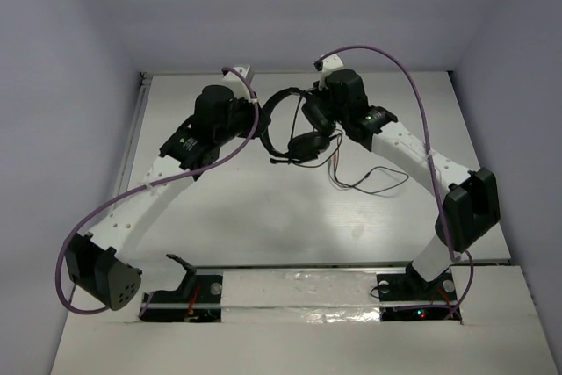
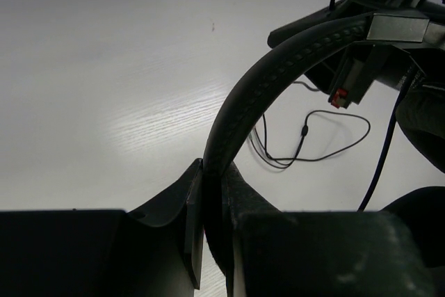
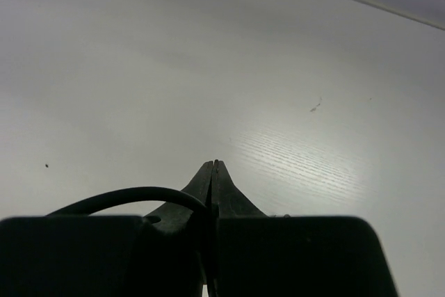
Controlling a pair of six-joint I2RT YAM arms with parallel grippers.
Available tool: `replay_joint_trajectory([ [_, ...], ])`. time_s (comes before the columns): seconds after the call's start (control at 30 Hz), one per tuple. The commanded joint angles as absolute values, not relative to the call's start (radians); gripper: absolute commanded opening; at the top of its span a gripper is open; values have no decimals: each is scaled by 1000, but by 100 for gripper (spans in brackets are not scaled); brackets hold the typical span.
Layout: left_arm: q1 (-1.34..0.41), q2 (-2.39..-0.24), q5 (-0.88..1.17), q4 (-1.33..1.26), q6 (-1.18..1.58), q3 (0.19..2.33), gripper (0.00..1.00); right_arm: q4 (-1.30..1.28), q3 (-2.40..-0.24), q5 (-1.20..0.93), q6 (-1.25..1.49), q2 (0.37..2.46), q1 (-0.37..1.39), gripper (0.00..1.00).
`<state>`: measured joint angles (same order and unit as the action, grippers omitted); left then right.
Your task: Wrap the headphones
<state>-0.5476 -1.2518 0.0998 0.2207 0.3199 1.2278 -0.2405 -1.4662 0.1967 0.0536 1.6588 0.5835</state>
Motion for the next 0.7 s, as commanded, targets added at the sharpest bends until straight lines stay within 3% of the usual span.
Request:
replay_joint_trajectory([
  [0.0,-538,-1209,123,149,344,1295,0,-120,-1440,193,98,1585,580,0],
  [0.17,-517,-1195,166,127,356,1304,0,-83,-1398,173,139,1572,560,0],
  [0.4,-460,-1175,299,80,406,1307,0,122,-1269,-199,232,1549,473,27],
  [0.67,-451,-1177,362,84,437,1361,0,380,-1204,-512,305,1618,428,36],
])
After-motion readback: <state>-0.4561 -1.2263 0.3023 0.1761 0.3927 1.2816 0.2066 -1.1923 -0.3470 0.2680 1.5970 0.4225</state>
